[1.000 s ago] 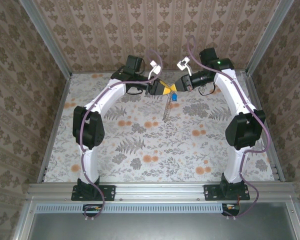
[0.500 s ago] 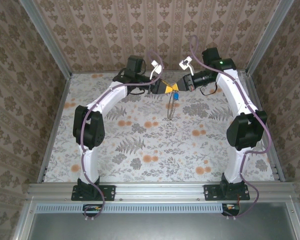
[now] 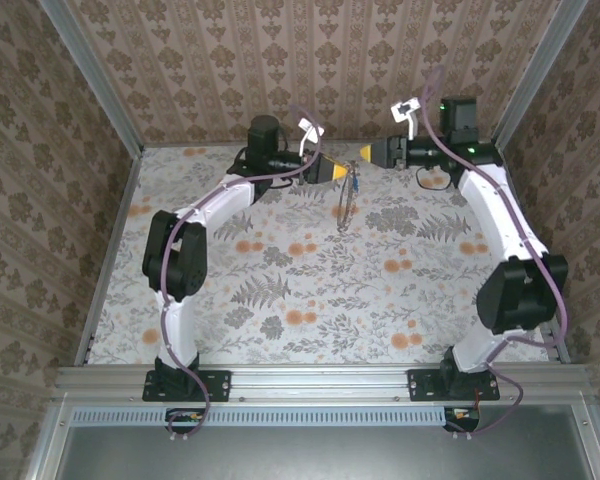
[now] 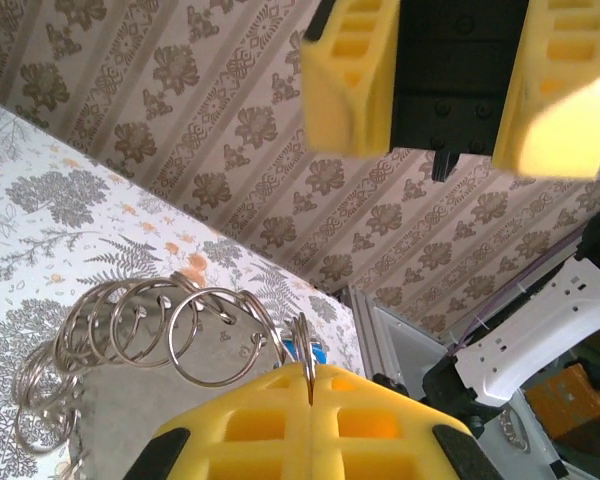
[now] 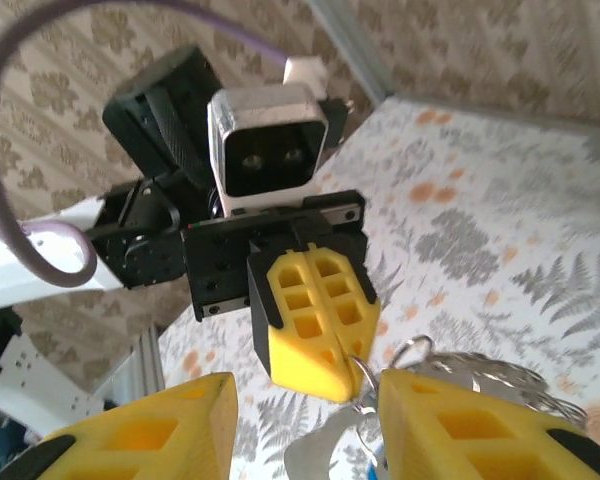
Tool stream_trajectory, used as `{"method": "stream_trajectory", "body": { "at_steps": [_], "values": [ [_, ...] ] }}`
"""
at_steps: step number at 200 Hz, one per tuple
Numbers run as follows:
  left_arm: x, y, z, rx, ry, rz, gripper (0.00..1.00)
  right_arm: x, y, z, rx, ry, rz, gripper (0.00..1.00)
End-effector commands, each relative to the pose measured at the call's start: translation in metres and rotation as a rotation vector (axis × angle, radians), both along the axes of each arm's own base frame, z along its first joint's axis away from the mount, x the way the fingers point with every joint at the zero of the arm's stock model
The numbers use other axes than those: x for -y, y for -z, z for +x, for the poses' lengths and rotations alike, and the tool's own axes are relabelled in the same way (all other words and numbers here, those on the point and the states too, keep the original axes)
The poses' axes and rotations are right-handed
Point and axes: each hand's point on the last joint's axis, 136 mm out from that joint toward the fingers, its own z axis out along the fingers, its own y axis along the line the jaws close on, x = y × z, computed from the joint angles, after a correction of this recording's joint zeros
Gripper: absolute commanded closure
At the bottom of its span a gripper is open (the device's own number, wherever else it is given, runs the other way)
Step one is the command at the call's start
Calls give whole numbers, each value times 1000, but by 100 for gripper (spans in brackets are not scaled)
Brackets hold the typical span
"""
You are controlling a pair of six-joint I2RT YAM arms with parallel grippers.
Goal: Put the keys on the keyring
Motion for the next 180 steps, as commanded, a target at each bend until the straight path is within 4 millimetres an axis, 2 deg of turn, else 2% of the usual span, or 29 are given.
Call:
{"method": "stream_trajectory", "body": {
  "at_steps": [1, 35, 50, 101, 125, 180],
  "values": [
    [-13, -56, -11, 123, -20, -77, 100, 9, -29, 4, 97, 111, 66, 56],
    [-13, -68, -6, 119, -65, -84, 100, 16, -13, -8, 120, 177, 108, 53],
    [-14, -71, -4, 112, -78, -84, 100, 16, 2, -10, 116, 205, 110, 51],
    [-12, -79, -9, 115, -70, -93, 100, -7, 34, -13, 118, 205, 61, 49],
    [-12, -81, -12, 121, -68, -95, 100, -15, 40, -10, 108, 188, 51, 49],
    [-13, -88, -17, 134, -57, -103, 100, -29, 40, -4, 109, 153, 32, 51]
  ]
}}
